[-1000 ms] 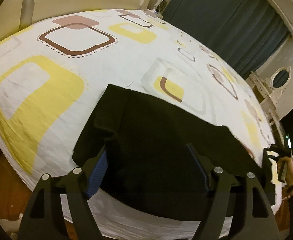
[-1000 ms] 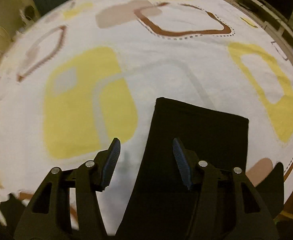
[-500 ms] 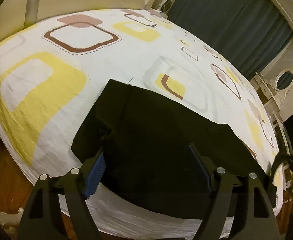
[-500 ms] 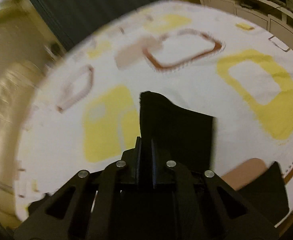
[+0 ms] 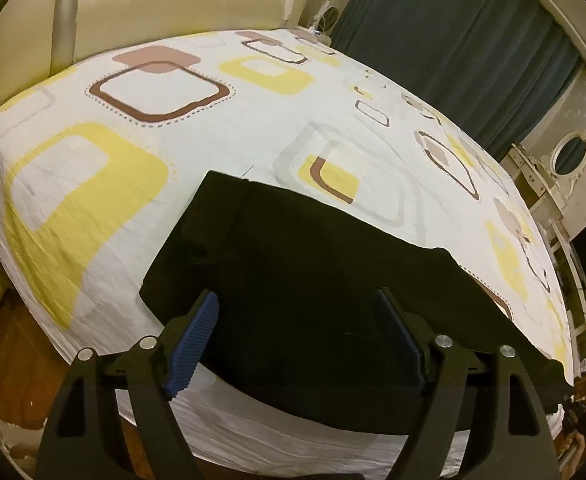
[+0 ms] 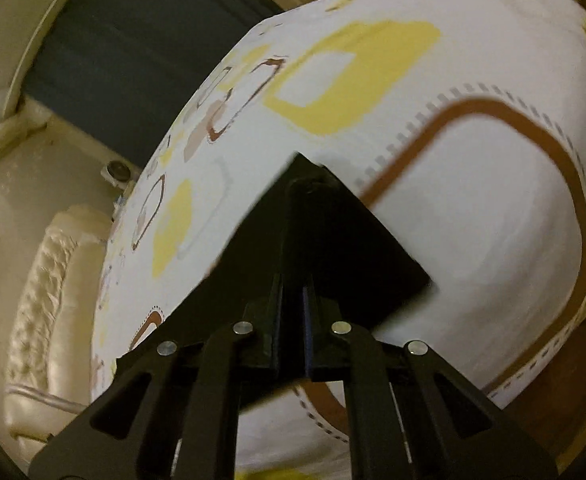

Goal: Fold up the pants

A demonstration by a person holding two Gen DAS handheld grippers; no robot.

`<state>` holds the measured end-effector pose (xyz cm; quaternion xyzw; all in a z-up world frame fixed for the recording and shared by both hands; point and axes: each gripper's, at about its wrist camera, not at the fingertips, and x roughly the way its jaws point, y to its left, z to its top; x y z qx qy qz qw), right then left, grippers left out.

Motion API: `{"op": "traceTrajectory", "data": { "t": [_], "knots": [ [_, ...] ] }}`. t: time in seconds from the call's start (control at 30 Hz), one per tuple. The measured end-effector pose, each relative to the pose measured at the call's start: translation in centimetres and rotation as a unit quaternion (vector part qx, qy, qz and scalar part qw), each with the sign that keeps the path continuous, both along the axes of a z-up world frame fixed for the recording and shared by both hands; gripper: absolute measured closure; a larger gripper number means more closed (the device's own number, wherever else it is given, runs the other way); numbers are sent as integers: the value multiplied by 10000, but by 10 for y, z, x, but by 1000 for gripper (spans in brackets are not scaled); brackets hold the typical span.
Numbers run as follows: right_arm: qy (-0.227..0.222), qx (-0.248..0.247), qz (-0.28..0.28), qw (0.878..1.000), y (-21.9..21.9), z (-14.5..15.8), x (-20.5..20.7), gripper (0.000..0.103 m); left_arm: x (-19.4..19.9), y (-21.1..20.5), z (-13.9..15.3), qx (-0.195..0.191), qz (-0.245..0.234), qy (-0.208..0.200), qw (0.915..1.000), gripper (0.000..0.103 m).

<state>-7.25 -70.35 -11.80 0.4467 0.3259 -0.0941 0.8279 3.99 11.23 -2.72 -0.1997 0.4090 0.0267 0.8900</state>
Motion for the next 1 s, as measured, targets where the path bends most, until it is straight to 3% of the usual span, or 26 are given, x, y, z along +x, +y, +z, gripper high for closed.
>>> {"op": "traceTrajectory", "data": {
  "t": [0.2,0.37,0.53,0.57,0.67,0.77,0.93,0.97,1.0],
  "knots": [
    [-392,104,-233,9989,0,-1,-19,96,-5,-8,12,90,-51,-193,9998,22],
    [127,268,-258,9992,-5,-29,-19,93,-3,-12,8,67,-113,-134,9998,21],
    [-69,687,-460,9966,-18,-35,-30,84,-2,-14,1,2,-126,-14,9999,21],
    [-108,801,-471,9956,-21,-35,-31,74,-2,-14,0,-22,-126,-3,9999,21],
    [-171,1097,-598,9920,-29,-38,-35,59,-3,-15,-2,-46,-131,36,9999,21],
    [-131,1060,-964,9896,-32,-40,-45,56,-4,-18,0,-26,-164,5,9999,21],
    [-407,1261,-804,9879,-30,-44,-33,54,-1,-21,-3,-30,-181,58,9998,21],
    [-398,1228,-732,9889,-29,-43,-29,57,-1,-21,-4,-30,-177,74,9998,21],
    [-357,1152,-577,9910,-26,-40,-20,76,-1,-22,-4,-32,-177,85,9998,21]
  ]
}}
